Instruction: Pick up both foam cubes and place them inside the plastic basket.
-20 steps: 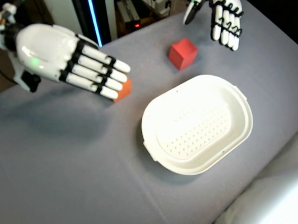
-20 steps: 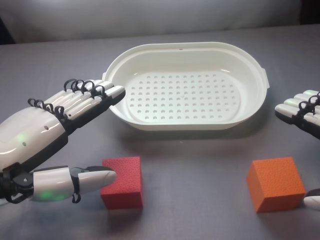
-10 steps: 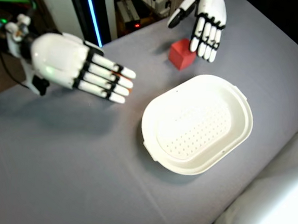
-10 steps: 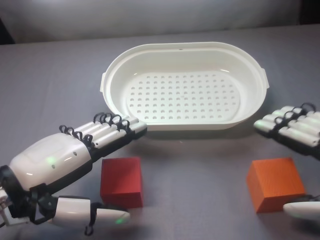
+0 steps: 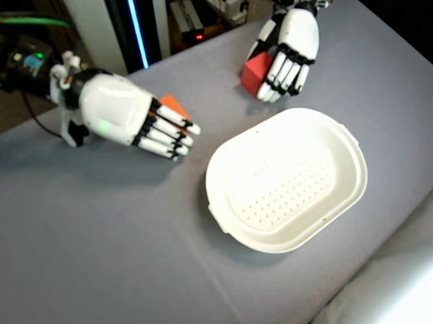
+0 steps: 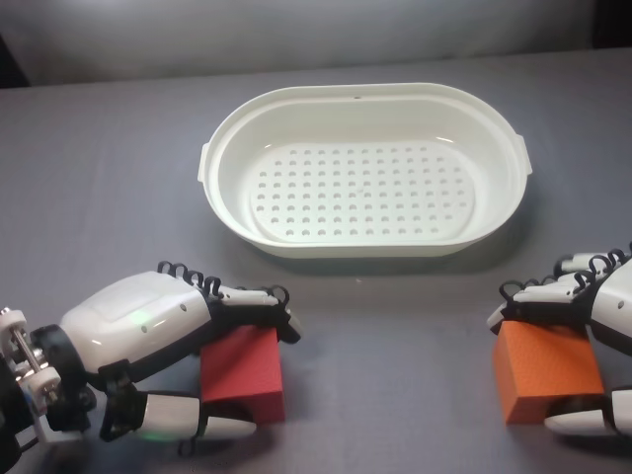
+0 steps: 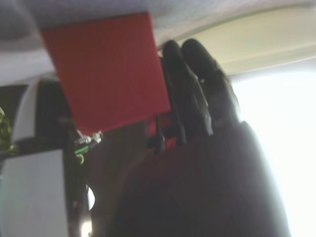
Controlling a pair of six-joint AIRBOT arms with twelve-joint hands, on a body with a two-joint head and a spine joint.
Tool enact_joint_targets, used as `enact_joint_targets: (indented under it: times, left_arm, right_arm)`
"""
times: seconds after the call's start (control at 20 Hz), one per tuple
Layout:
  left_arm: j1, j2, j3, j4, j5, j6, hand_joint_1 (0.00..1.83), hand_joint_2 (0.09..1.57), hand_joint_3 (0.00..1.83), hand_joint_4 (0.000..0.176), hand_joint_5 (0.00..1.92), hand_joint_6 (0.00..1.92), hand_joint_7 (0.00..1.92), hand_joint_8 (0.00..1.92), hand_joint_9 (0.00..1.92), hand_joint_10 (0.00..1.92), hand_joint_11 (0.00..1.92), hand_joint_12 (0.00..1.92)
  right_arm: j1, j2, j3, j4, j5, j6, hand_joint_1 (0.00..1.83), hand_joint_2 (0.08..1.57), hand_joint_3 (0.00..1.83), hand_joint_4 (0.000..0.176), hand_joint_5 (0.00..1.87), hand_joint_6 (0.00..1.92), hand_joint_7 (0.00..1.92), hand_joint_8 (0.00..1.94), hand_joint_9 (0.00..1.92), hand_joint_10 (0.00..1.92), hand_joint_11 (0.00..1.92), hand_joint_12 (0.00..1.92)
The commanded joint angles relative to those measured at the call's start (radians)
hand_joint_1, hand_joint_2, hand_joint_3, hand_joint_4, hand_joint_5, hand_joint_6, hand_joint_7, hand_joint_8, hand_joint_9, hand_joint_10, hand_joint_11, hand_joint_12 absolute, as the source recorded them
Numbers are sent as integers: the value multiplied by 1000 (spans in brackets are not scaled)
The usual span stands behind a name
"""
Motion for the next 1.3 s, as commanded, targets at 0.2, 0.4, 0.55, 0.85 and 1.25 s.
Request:
enact_joint_targets:
  times: [0.2,0.4,0.55,0.85,1.25]
  left_arm:
    - [-78,65,-16,-4,-221,47,1328,1218,0,0,698,1171,812,1344,800,1572,654,1756]
    - [-202,57,30,-9,-178,85,1210,1249,2,0,676,1243,814,1514,846,1509,824,1725]
    - [-315,13,107,-25,-59,128,1349,1193,0,0,699,1175,838,1227,897,1449,813,1588]
    - [-429,-107,266,-119,161,188,1012,1198,0,0,526,736,685,891,678,1199,549,1792]
    - [-414,-129,288,-163,180,199,355,1112,0,115,0,0,0,0,0,0,0,6]
  right_arm:
    - [66,76,-20,-18,241,-2,1195,1260,0,0,630,1383,789,1408,654,1402,522,1658]
    - [178,64,26,-8,225,-27,1328,1255,0,0,619,1396,739,1375,690,1590,494,1703]
    - [274,-7,119,27,140,-27,1182,1278,2,0,611,1417,757,1462,672,1461,535,1750]
    - [401,-154,297,74,-51,-27,481,1338,4,0,223,757,364,770,304,1105,105,1742]
    - [415,-190,326,96,-102,-27,30,1102,0,98,0,0,0,0,0,0,0,1778]
